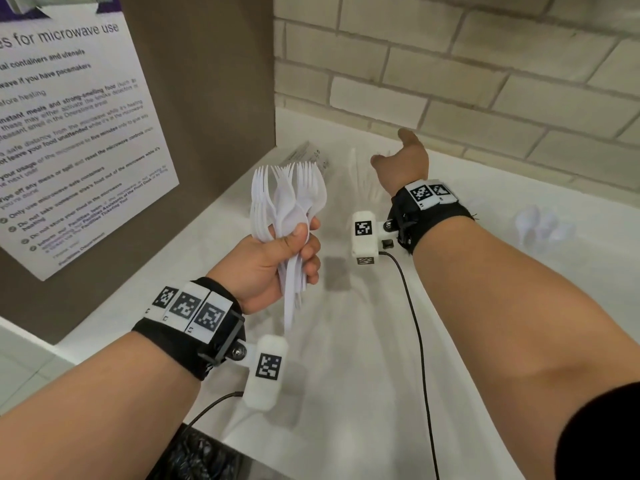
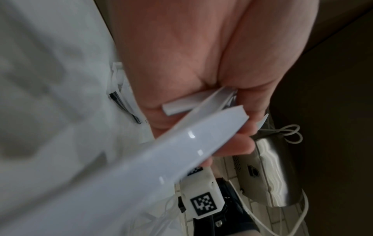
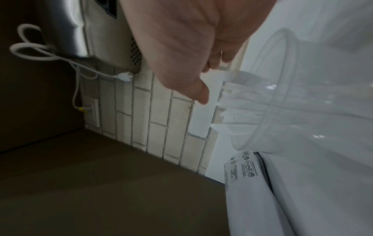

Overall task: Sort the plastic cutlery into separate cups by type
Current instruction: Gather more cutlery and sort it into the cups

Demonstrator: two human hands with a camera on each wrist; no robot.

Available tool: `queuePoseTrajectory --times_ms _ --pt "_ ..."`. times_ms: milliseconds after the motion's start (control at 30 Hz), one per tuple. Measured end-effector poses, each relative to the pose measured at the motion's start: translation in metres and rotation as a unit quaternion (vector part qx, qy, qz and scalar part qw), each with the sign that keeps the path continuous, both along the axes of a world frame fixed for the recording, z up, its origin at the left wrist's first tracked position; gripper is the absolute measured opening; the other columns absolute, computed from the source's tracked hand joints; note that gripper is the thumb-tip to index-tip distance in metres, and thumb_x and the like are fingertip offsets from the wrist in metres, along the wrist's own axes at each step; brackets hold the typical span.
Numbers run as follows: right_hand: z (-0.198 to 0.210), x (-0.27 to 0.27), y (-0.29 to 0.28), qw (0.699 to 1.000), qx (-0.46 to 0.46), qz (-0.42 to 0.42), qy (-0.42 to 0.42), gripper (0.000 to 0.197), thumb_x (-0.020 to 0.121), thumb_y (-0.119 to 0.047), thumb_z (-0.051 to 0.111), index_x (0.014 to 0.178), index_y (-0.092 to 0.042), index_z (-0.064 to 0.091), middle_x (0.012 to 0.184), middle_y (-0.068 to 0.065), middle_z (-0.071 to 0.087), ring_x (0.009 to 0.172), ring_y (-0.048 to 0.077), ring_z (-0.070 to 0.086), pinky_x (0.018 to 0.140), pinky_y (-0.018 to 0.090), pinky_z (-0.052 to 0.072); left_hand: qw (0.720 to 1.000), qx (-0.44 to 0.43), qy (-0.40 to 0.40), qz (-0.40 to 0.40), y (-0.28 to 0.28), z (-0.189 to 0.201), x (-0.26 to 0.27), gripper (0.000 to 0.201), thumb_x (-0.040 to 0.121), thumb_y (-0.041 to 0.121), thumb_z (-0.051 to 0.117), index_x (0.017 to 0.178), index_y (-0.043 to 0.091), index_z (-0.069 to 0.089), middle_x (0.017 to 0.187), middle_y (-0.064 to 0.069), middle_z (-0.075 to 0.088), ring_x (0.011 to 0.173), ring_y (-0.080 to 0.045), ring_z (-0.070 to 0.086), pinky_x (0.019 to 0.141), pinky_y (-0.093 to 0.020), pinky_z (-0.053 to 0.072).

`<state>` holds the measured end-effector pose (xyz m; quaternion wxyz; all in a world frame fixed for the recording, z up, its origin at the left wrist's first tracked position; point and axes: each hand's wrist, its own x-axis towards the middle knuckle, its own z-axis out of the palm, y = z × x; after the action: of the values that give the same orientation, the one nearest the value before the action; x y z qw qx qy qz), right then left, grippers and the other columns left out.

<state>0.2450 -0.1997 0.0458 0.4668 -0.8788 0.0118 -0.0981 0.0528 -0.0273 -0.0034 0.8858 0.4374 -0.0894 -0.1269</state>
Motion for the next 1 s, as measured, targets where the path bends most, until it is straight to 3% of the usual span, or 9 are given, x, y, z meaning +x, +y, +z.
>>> queuePoseTrajectory --times_ms 133,267,400,500,600,700,767,900,1000 --pt "0.023 -0.031 -0.001 0.997 0.014 0.019 -0.069 0.049 0.087 -0.010 0.058 0.135 -0.012 0.049 0.145 0.003 0.043 0.132 0.014 0.043 0.101 0.013 0.031 1.000 0.001 -0.004 -0.010 -0.009 0.005 -0.003 0.035 0.072 0.034 0.081 0.098 0.016 0.065 0.067 -0.001 0.052 0.060 -0.018 0.053 0.065 -0.033 0.049" --pt "0.041 -0.088 0.001 0.977 0.172 0.111 -0.059 0.023 0.090 -0.024 0.060 0.108 -0.013 0.069 0.103 -0.002 0.067 0.096 0.011 0.061 0.091 0.030 0.049 1.000 -0.003 -0.003 -0.014 -0.020 0.010 -0.006 0.033 0.075 0.032 0.078 0.099 0.015 0.065 0.069 -0.001 0.053 0.059 -0.018 0.054 0.062 -0.033 0.050" --pt "0.037 -0.137 -0.016 0.931 0.247 0.256 0.084 0.063 0.080 -0.064 0.053 0.106 -0.009 0.067 0.096 0.000 0.070 0.096 0.016 0.066 0.095 0.036 0.049 0.999 0.035 0.002 0.011 -0.038 0.018 -0.009 0.017 0.088 0.026 0.061 0.100 0.014 0.060 0.068 0.000 0.056 0.057 -0.016 0.054 0.058 -0.030 0.049" --pt "0.022 -0.156 -0.033 0.909 0.242 0.312 0.134 0.050 0.081 -0.056 0.063 0.087 -0.007 0.064 0.075 0.003 0.064 0.073 0.018 0.062 0.091 0.042 0.049 0.997 0.069 -0.004 0.015 -0.054 0.021 -0.009 0.017 0.093 0.023 0.052 0.103 0.011 0.059 0.072 -0.002 0.061 0.058 -0.017 0.058 0.057 -0.030 0.050" --pt "0.014 -0.167 -0.044 0.897 0.306 0.286 0.139 0.027 0.098 -0.026 0.052 0.086 -0.003 0.058 0.067 0.006 0.056 0.053 0.015 0.052 0.067 0.030 0.048 0.997 0.081 -0.011 0.003 -0.068 0.020 -0.011 0.022 0.092 0.023 0.051 0.105 0.010 0.063 0.078 -0.005 0.066 0.061 -0.020 0.061 0.058 -0.032 0.051" --pt "0.012 -0.173 -0.051 0.911 0.317 0.231 0.131 0.019 0.099 -0.015 0.047 0.088 -0.003 0.057 0.061 0.004 0.056 0.051 0.015 0.051 0.055 0.026 0.045 0.996 0.089 -0.010 -0.027 -0.079 0.018 -0.012 0.027 0.095 0.024 0.050 0.113 0.009 0.063 0.089 -0.009 0.071 0.065 -0.021 0.067 0.059 -0.032 0.054" --pt "0.014 -0.175 -0.053 0.925 0.310 0.187 0.113 0.021 0.099 -0.016 0.045 0.088 -0.005 0.060 0.058 -0.001 0.063 0.054 0.015 0.059 0.055 0.029 0.049 0.995 0.088 -0.001 -0.041 -0.086 0.018 -0.013 0.029 0.096 0.024 0.047 0.116 0.012 0.064 0.101 -0.013 0.072 0.068 -0.021 0.070 0.060 -0.030 0.056" --pt "0.022 -0.175 -0.060 0.915 0.380 0.111 0.074 0.020 0.101 -0.020 0.040 0.104 -0.004 0.052 0.079 0.011 0.073 0.077 0.028 0.071 0.071 0.041 0.059 0.995 0.087 0.027 -0.043 -0.092 0.015 -0.011 0.032 0.096 0.026 0.041 0.117 0.017 0.064 0.110 -0.009 0.072 0.076 -0.023 0.073 0.063 -0.030 0.058" --pt "0.031 -0.173 -0.070 0.895 0.438 0.081 0.022 0.017 0.102 -0.018 0.037 0.105 -0.004 0.046 0.064 0.012 0.069 0.077 0.034 0.071 0.075 0.042 0.057 0.994 0.091 0.040 -0.042 -0.094 0.012 -0.008 0.027 0.095 0.027 0.044 0.107 0.017 0.064 0.106 -0.006 0.074 0.072 -0.023 0.073 0.063 -0.032 0.059"
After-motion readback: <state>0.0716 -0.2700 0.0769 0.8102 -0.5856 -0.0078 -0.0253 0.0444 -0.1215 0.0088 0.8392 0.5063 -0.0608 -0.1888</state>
